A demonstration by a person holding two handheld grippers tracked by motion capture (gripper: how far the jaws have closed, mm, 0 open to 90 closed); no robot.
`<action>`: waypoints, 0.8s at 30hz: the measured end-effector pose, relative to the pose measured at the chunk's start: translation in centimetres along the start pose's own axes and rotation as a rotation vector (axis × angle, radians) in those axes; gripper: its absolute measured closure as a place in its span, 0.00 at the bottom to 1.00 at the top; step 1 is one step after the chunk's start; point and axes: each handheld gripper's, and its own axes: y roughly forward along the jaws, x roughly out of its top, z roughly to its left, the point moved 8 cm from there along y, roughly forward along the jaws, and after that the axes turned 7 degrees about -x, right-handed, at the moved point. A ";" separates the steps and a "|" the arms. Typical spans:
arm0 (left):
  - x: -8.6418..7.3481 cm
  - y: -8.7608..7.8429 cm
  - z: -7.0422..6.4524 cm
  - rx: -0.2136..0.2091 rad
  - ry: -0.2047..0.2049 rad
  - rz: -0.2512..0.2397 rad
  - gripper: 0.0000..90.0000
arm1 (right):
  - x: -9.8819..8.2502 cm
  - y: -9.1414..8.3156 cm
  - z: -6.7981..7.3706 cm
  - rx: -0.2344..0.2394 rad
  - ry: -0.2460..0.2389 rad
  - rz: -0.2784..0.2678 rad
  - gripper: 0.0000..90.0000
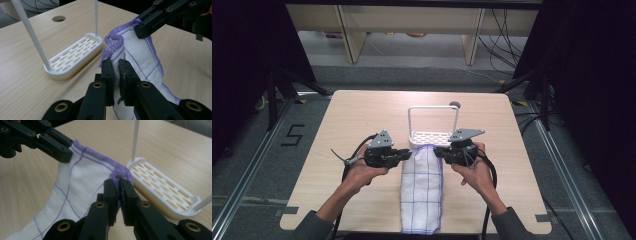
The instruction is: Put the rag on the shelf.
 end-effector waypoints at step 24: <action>9.6 -4.2 -1.2 0.001 0.089 -0.052 0.92 | 8.2 -7.5 -0.1 -0.065 -0.101 -0.147 0.94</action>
